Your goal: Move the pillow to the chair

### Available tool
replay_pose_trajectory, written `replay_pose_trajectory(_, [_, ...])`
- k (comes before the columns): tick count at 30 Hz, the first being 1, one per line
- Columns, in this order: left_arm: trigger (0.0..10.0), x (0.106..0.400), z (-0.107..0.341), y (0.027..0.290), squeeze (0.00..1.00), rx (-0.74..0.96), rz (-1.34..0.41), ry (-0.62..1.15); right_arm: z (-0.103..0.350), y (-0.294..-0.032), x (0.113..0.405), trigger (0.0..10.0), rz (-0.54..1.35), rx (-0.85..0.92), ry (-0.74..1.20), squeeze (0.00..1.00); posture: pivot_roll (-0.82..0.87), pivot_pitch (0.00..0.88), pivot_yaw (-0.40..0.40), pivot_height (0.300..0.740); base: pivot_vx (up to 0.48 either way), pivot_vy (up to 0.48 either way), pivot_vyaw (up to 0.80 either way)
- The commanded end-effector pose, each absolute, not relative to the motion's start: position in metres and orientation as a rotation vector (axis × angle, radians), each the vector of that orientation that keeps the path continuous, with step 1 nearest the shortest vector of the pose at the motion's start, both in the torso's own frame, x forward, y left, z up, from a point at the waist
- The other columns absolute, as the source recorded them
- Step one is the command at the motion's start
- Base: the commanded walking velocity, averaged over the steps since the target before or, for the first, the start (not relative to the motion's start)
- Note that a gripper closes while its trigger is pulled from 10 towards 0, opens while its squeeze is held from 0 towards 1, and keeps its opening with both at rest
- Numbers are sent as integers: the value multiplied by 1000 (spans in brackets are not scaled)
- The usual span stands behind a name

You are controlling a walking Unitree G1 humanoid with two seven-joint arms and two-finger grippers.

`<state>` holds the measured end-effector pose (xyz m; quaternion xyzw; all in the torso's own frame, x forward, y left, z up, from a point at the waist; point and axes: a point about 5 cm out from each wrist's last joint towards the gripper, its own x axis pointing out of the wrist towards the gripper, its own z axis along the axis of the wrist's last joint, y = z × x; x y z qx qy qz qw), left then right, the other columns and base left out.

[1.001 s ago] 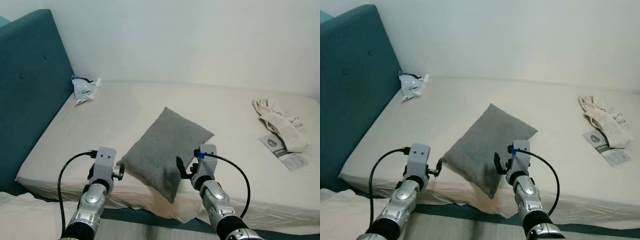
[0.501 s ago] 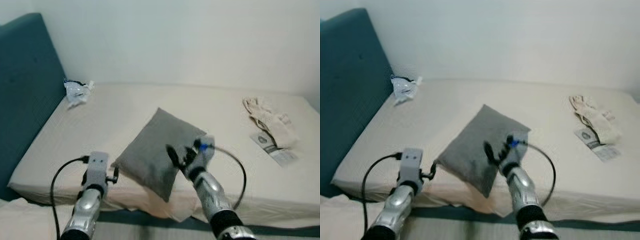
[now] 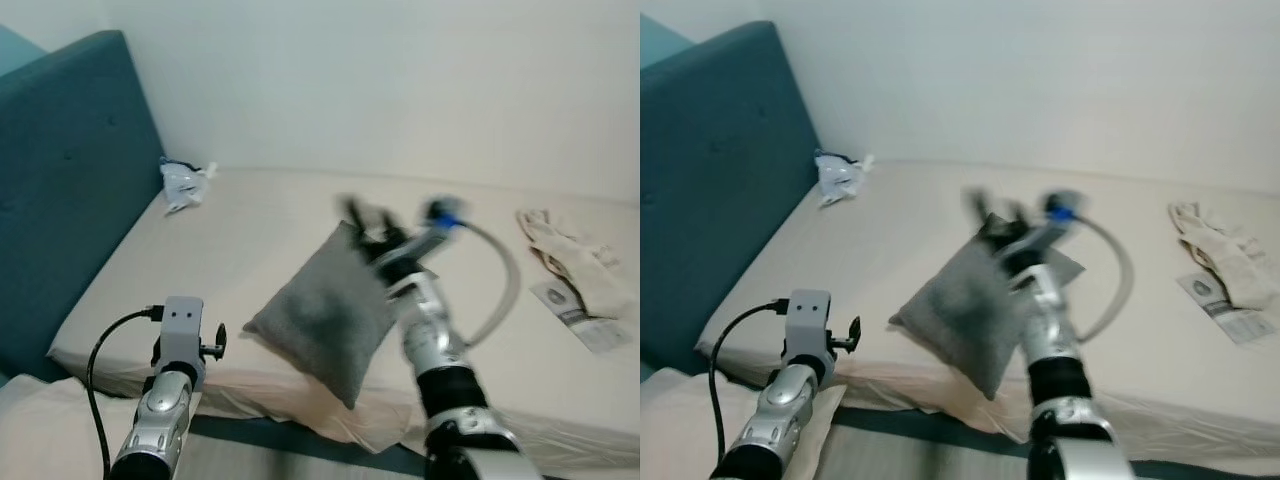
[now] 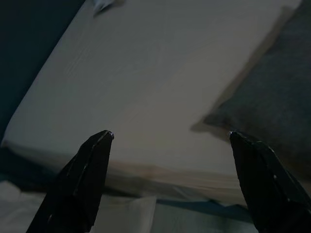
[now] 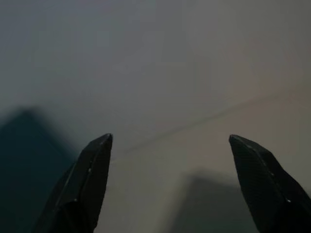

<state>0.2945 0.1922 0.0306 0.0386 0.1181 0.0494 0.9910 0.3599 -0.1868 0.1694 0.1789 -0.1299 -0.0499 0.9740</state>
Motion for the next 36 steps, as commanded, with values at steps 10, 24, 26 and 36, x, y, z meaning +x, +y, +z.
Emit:
replay_pose_trajectory(10, [10000,295,31,193,0,84,91,248,213,-110,316,10000,895,1063,-449,0,51,60,30,740,0,0,0])
replay_pose_trajectory(24, [10000,300,37,199,0,108,115,227,169,-184,359,10000,-45,0,-221,0,46,55,25,740,0,0,0])
replay_pose_trajectory(26, [10000,300,35,198,0,122,110,242,125,-181,360,10000,-2,-67,45,0,49,57,24,740,0,0,0])
replay_pose_trajectory(36, [10000,274,0,192,0,155,34,402,3,-146,295,10000,422,-275,586,0,54,70,9,740,0,0,0])
